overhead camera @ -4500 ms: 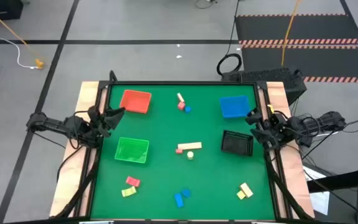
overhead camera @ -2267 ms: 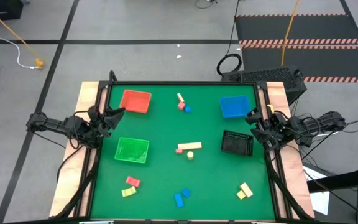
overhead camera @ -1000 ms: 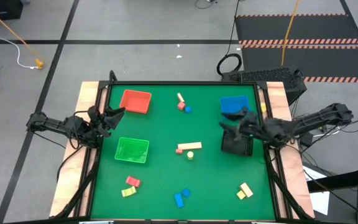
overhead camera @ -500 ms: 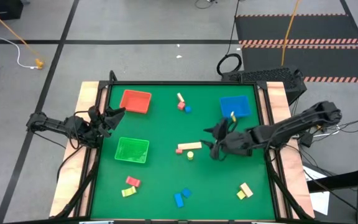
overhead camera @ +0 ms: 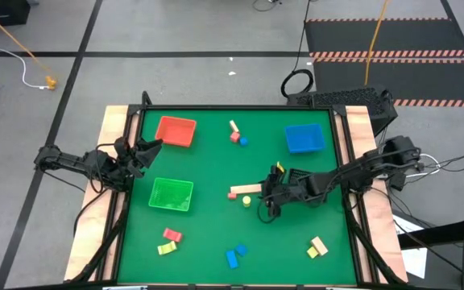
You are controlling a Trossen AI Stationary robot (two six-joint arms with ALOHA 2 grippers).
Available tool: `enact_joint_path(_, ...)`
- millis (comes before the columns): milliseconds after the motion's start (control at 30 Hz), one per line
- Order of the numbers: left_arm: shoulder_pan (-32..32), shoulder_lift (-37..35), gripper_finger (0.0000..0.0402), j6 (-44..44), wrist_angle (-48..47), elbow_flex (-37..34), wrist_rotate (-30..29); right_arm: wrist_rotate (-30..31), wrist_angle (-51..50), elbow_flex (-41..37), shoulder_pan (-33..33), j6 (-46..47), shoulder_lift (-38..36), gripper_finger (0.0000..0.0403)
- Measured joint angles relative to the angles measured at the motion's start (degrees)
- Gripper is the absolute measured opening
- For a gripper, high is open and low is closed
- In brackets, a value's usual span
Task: Sort & place blocks by color
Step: Put the middle light brown block into the blue basket
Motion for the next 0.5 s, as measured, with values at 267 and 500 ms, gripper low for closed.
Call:
enact_joint_path(267, 0.01, 0.0, 0.0195, 0.0, 0.02, 0.0, 0.0, -0.07, 8.92, 0.02, -1.16, -3.32, 4.89, 0.0235)
enact_joint_path(500, -0.02, 0.0, 0.0195, 0.0, -0.02, 0.0, -0.02, -5.14, 8.97, 0.02, -5.87, -4.35, 8.51, 0.0235)
